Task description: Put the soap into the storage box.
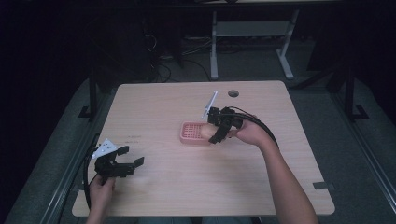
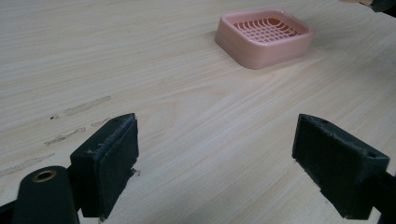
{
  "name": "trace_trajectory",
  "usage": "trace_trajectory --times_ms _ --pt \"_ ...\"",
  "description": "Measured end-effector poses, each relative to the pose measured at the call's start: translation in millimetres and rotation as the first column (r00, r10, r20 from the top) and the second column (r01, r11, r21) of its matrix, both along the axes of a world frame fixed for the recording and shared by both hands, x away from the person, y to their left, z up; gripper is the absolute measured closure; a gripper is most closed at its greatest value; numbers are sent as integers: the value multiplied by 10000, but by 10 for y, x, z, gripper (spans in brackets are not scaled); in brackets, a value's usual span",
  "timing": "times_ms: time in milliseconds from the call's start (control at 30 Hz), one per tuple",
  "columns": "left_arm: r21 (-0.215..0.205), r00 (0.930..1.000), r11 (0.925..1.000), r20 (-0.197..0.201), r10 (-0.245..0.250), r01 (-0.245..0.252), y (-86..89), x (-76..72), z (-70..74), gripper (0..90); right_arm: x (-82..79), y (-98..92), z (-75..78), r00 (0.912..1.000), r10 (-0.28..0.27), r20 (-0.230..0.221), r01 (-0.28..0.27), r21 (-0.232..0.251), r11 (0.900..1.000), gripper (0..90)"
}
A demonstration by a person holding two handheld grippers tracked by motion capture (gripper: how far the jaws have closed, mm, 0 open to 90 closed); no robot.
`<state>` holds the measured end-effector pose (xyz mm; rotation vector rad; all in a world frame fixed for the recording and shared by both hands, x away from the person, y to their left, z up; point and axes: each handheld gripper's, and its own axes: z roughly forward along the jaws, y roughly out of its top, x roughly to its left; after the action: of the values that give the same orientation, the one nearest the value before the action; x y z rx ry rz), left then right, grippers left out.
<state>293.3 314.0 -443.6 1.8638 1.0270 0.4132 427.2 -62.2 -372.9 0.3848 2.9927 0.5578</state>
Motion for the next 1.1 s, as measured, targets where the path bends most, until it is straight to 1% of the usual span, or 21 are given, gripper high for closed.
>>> trace_trajectory --times_ms 67,167,200,367,433,500,600,800,867,933,1000,1033,1100 --pt "-3 10000 10000 0 -3 3 -2 0 1 142 34 18 -15 10000 -12 -56 11 -145 9999 320" --pt "-7 10000 10000 -9 -11 11 -2 -1 2 143 55 37 -12 10000 -32 -77 30 -223 9997 320" --pt "-4 10000 10000 -6 -3 3 -2 -1 3 142 83 52 -1 10000 29 -31 -30 -185 9998 320" --pt "-21 10000 10000 6 18 -18 2 -1 2 142 126 93 20 10000 52 38 -52 -136 9999 320" --pt "-15 10000 10000 7 12 -12 3 -1 3 143 156 107 18 10000 -16 -20 16 39 10000 320" --pt "-19 10000 10000 19 15 -15 4 -1 4 143 174 119 7 10000 -22 -36 22 32 10000 320" --pt "-24 10000 10000 22 16 -16 5 -1 4 142 200 154 10 10000 18 -39 -19 -164 9999 320" --pt "-115 10000 9999 37 45 -44 6 -1 5 142 244 210 59 9999 116 22 -116 -29 9999 320" --pt "-115 10000 9999 24 39 -38 6 0 4 143 263 228 70 9999 114 -52 -113 88 9999 320" --pt "-80 10000 10000 28 20 -20 4 1 4 142 278 254 77 9999 138 -26 -138 -24 9999 320" --pt "-170 10000 9998 54 67 -66 -3 0 4 143 294 286 90 9999 173 -15 -173 -38 9998 320" --pt "-46 10000 10000 48 6 -6 8 0 8 142 305 300 94 9999 166 -6 -166 0 9999 320" --pt "-71 10000 10000 35 38 -38 10 2 7 142 326 330 102 9998 178 0 -178 3 9998 320"
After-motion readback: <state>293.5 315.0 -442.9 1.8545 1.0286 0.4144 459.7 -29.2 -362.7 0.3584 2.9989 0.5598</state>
